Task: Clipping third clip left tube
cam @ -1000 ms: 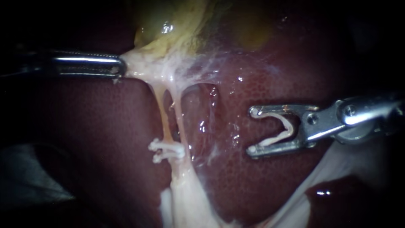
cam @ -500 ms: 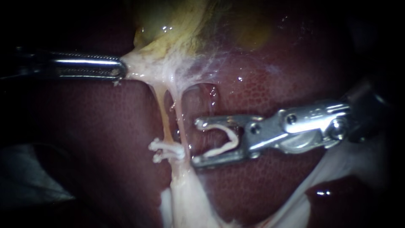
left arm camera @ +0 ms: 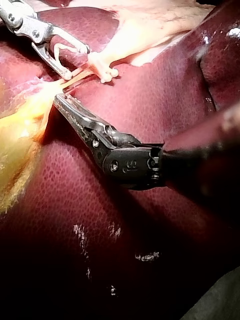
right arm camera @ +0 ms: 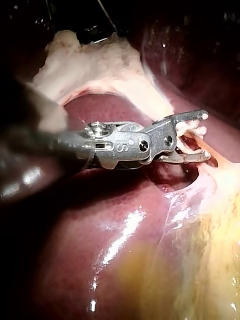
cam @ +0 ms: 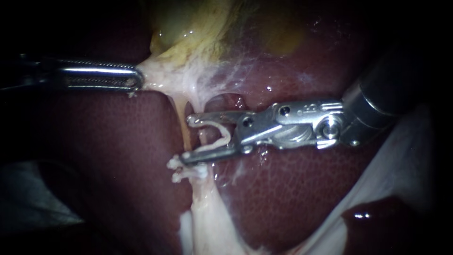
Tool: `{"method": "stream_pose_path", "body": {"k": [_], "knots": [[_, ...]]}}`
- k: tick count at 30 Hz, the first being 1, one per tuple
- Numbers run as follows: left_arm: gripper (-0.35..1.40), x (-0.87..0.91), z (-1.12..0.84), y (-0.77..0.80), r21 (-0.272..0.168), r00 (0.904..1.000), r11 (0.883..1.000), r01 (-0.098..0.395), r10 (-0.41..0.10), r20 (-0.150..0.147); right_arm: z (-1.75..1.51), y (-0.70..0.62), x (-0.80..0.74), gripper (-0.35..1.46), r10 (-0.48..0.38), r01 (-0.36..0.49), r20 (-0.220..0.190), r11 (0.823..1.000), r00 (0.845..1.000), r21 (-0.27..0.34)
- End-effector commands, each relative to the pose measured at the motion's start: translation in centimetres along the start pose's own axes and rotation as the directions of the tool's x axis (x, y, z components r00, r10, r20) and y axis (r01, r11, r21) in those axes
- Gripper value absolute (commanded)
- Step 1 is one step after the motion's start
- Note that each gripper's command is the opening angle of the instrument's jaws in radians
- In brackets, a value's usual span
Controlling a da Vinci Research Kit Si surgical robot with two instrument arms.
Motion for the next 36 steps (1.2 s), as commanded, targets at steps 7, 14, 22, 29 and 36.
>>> {"method": "stream_pose_path", "body": {"k": [7,14,22,29,36], "knots": [[-0.35,0.00,0.01,0.00,-0.002,1.0000,1.000,0.000,0.000,0.001,0.06,0.13,-0.16,0.50,0.028,-0.027,-0.028,0.998,0.999,0.052],[-0.35,0.00,0.01,0.00,-0.002,1.0000,1.000,0.000,0.000,0.001,0.26,0.21,-0.11,0.50,0.052,-0.044,-0.081,0.994,0.995,0.102],[-0.35,0.00,0.02,0.00,-0.001,1.0000,1.000,0.000,0.000,0.001,0.39,0.18,-0.02,0.48,0.083,-0.061,-0.129,0.985,0.988,0.161],[-0.35,0.00,0.02,0.01,-0.001,1.0000,1.000,0.000,0.000,0.001,0.41,0.00,0.15,0.46,0.092,-0.067,-0.131,0.980,0.987,0.186],[-0.35,0.00,0.02,0.01,-0.001,1.0000,1.000,0.000,0.000,0.000,0.35,-0.06,0.37,0.39,0.131,-0.106,-0.128,0.977,0.983,0.184]]}}
